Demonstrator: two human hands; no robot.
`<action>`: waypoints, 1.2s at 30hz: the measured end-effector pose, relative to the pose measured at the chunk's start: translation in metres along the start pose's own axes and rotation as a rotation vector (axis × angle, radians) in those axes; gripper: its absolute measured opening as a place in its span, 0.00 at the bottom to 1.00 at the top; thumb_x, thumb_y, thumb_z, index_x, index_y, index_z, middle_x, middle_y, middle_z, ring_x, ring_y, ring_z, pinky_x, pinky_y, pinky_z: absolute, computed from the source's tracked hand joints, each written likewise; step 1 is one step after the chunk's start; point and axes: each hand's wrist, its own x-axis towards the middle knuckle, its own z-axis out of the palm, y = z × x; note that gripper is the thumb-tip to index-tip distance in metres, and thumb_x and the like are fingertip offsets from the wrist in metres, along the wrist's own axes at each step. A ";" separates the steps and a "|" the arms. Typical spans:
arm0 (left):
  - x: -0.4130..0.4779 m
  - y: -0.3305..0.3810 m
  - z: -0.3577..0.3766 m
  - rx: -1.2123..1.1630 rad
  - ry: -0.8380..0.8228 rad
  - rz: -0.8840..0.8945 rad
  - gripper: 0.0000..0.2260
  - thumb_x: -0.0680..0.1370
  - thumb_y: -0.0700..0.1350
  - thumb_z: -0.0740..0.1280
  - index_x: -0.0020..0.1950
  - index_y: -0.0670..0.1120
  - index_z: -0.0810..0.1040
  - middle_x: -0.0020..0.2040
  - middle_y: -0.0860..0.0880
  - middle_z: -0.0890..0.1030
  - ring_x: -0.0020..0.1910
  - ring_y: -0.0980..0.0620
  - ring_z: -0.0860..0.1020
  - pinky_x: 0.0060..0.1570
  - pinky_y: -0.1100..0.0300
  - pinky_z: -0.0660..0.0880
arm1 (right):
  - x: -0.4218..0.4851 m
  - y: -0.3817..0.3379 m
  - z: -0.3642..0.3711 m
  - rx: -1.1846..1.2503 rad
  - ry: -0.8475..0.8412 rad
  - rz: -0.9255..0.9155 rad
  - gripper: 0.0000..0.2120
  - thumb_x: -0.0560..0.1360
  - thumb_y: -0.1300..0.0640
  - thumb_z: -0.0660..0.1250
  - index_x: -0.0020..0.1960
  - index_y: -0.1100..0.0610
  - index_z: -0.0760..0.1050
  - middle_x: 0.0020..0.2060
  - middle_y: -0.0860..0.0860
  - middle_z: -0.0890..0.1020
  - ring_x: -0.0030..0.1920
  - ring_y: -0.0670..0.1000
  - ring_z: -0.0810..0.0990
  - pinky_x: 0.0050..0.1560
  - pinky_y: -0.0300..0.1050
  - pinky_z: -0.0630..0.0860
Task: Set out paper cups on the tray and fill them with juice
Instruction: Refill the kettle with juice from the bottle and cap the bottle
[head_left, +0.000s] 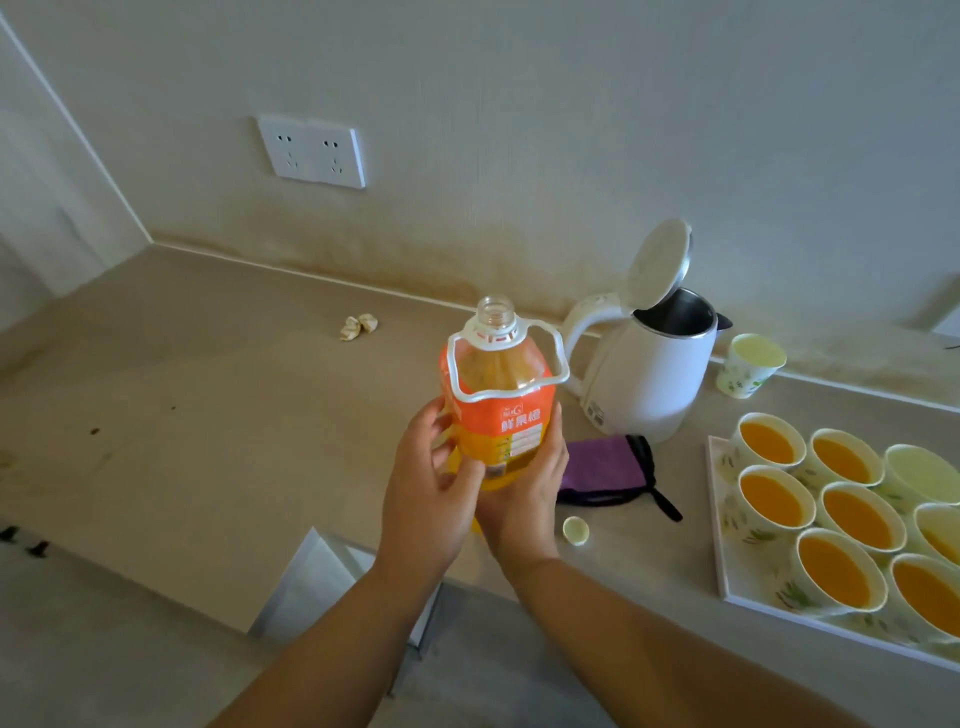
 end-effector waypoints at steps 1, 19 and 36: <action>0.003 0.000 -0.003 0.028 -0.010 -0.002 0.22 0.76 0.38 0.65 0.67 0.54 0.67 0.62 0.56 0.74 0.56 0.60 0.77 0.48 0.73 0.74 | 0.000 0.003 0.003 0.010 0.019 0.006 0.54 0.56 0.37 0.72 0.74 0.46 0.48 0.71 0.55 0.60 0.72 0.51 0.59 0.68 0.46 0.60; 0.045 0.060 -0.024 0.058 0.068 0.330 0.26 0.73 0.55 0.66 0.69 0.52 0.66 0.64 0.56 0.71 0.61 0.56 0.74 0.57 0.57 0.75 | 0.044 -0.041 -0.065 -0.020 -0.248 -0.107 0.48 0.56 0.52 0.79 0.69 0.42 0.56 0.61 0.42 0.73 0.60 0.39 0.73 0.55 0.37 0.75; 0.004 0.175 0.123 0.504 0.234 1.100 0.20 0.74 0.44 0.63 0.62 0.36 0.76 0.57 0.39 0.79 0.57 0.45 0.70 0.63 0.59 0.64 | 0.128 -0.119 -0.286 -0.531 -0.588 -0.253 0.47 0.61 0.59 0.80 0.71 0.46 0.55 0.52 0.36 0.73 0.51 0.36 0.75 0.40 0.24 0.72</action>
